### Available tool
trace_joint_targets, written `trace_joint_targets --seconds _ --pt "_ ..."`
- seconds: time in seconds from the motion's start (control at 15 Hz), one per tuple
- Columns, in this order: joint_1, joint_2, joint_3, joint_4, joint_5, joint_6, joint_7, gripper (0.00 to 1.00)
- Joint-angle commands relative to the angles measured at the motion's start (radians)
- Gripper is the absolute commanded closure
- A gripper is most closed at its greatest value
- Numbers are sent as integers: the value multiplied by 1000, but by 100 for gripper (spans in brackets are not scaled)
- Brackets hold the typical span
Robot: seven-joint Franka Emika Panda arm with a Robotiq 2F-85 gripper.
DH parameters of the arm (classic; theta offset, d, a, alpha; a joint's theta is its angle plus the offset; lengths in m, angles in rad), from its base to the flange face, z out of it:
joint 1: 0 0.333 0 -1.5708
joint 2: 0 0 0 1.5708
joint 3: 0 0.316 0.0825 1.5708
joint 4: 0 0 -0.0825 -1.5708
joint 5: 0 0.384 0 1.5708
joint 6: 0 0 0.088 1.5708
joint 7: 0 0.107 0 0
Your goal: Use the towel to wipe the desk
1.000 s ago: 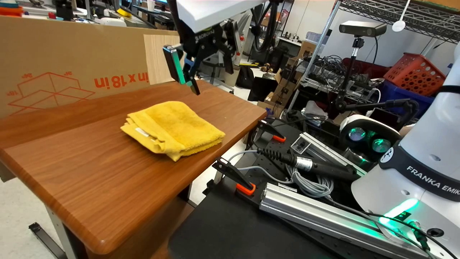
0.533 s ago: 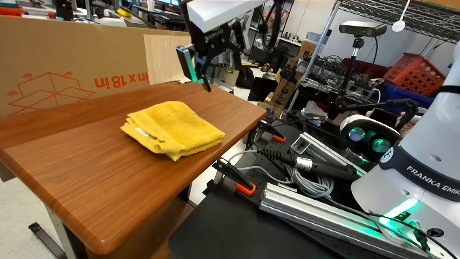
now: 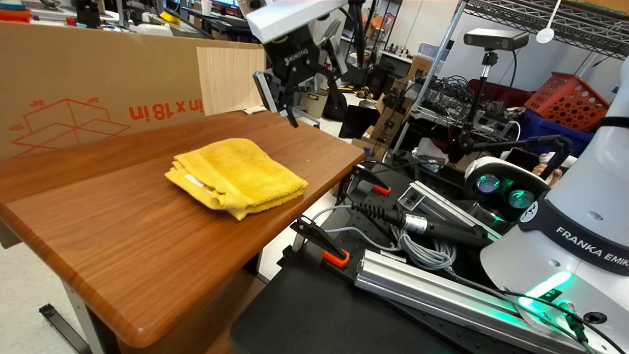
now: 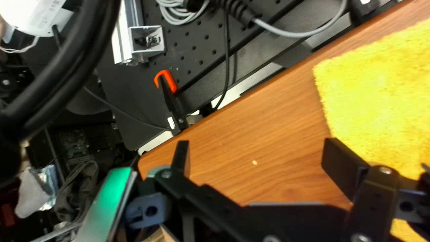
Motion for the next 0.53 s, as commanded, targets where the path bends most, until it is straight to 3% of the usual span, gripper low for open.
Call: trace_joint_targets --seconds 0.0,0.2,0.47 --pt "-15 32 -8 48 159 37 -154 0" --pt "-20 6 -9 27 292 124 -228 0" --pt "-5 -29 -13 -63 402 386 -236 0"
